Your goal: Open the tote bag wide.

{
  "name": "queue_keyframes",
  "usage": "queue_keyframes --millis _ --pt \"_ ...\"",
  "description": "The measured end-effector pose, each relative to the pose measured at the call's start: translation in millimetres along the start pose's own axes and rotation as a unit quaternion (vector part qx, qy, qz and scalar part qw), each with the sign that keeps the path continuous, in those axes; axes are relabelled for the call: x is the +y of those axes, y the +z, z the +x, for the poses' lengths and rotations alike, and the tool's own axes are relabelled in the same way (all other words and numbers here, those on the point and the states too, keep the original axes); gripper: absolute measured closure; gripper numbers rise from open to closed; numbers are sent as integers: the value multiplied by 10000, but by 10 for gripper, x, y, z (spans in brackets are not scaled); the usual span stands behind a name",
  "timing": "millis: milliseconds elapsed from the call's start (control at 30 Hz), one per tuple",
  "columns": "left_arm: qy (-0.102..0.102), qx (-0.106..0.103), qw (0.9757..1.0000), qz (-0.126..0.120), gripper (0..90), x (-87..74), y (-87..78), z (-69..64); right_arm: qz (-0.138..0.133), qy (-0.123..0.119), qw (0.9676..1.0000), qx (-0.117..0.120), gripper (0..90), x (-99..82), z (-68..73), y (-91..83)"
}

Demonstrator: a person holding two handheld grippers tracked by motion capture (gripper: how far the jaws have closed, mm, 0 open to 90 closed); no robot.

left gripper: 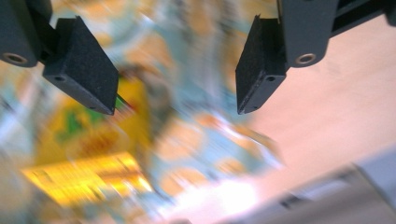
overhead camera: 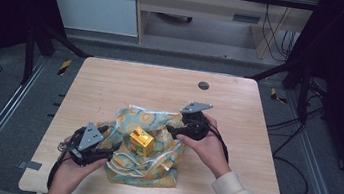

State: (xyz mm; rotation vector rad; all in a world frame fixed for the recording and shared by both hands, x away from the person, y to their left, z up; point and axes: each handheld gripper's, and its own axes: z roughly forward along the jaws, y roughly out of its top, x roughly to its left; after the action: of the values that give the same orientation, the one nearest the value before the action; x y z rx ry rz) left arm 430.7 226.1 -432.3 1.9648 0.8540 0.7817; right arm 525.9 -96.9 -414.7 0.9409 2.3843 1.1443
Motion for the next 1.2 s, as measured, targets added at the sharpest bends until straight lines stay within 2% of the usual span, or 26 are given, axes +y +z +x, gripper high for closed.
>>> queue_keyframes --millis 33,133,200,233,267,300,333,400,500,567,600,633,733,767,800,833,933,967,1000,1067,1133,1200 --pt "-68 79 9999 49 283 16 30 42 21 -42 10000 4 198 -37 34 -24" --pt "-126 46 9987 502 270 -31 238 141 213 -117 9997 -44 177 -193 125 -89" --pt "-105 -202 9955 917 334 -115 400 161 319 -110 9994 -7 218 -332 165 -122" --pt "-75 -242 9938 1082 352 -153 459 160 410 -128 9991 -27 250 -402 175 -132" --pt "-9 -293 9922 1215 397 -184 500 151 464 -147 9988 -43 345 -466 176 -140" --pt "72 -310 9910 1302 492 -204 526 140 464 -176 9988 -17 445 -528 165 -152" --pt "124 -292 9901 1365 533 -216 543 133 453 -116 9989 30 484 -584 148 -156" --pt "162 -333 9881 1490 591 -237 564 137 447 -3 9989 141 638 -689 101 -143" --pt "115 -387 9854 1655 689 -277 574 153 546 4 9983 190 785 -824 68 -114" --pt "79 -354 9851 1679 751 -281 544 164 658 -59 9974 278 821 -872 79 -126" --pt "66 -371 9844 1717 761 -283 530 160 695 -110 9971 293 832 -895 96 -135" --pt "91 -373 9828 1809 771 -288 508 140 755 -138 9966 305 840 -914 120 -151" --pt "197 -345 9814 1877 775 -286 460 93 783 -258 9961 312 844 -947 150 -201" --pt "275 -343 9809 1893 770 -283 438 79 770 -209 9964 288 837 -949 149 -220" --pt "270 -332 9814 1871 752 -281 416 69 705 -190 9968 309 808 -952 144 -231" --pt "252 -318 9828 1804 705 -278 392 70 635 -181 9973 326 732 -951 137 -240" --pt "230 -178 9890 1451 540 -244 315 79 356 1 9992 198 436 -911 108 -277" --pt "100 -120 9914 1302 477 -224 290 86 242 11 9996 107 350 -887 108 -294" --pt "-125 -50 9933 1147 410 -202 265 96 117 -10 9999 19 302 -861 112 -321" --pt "-381 -35 9948 946 319 -165 216 129 -125 12 9999 -13 244 -800 111 -392" --pt "-416 31 9961 779 257 -144 189 152 -409 43 9991 -73 188 -742 105 -472" --pt "-431 2 9972 605 221 -129 169 201 -633 126 9979 -83 146 -693 84 -550"
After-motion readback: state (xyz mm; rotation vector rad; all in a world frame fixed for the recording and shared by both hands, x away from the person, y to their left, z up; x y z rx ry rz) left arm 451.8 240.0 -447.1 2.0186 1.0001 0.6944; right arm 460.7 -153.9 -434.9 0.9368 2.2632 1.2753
